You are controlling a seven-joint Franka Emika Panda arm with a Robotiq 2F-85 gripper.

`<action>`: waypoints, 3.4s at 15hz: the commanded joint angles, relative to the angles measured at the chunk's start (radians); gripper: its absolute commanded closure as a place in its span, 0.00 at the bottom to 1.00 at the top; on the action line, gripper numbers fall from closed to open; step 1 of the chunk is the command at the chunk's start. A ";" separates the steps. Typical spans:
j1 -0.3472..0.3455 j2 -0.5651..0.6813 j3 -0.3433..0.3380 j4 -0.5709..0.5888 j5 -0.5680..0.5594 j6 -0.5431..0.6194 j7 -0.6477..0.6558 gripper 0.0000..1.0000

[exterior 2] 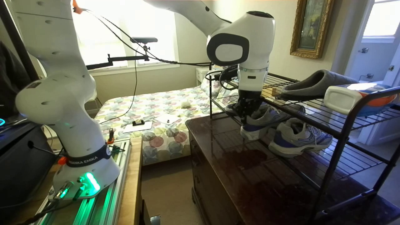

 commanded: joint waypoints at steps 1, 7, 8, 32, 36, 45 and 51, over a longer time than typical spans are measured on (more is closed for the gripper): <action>0.001 0.021 0.007 0.018 0.050 0.041 -0.027 0.95; 0.003 0.021 0.007 0.018 0.044 0.037 -0.017 0.37; 0.003 0.020 0.007 0.016 0.046 0.036 -0.018 0.29; -0.041 -0.268 -0.029 -0.248 0.149 0.014 -0.208 0.00; -0.096 -0.344 -0.083 -0.341 0.113 -0.169 -0.347 0.00; -0.127 -0.194 -0.092 -0.346 0.150 -0.210 -0.399 0.00; -0.114 -0.125 -0.086 -0.354 0.304 0.010 -0.370 0.00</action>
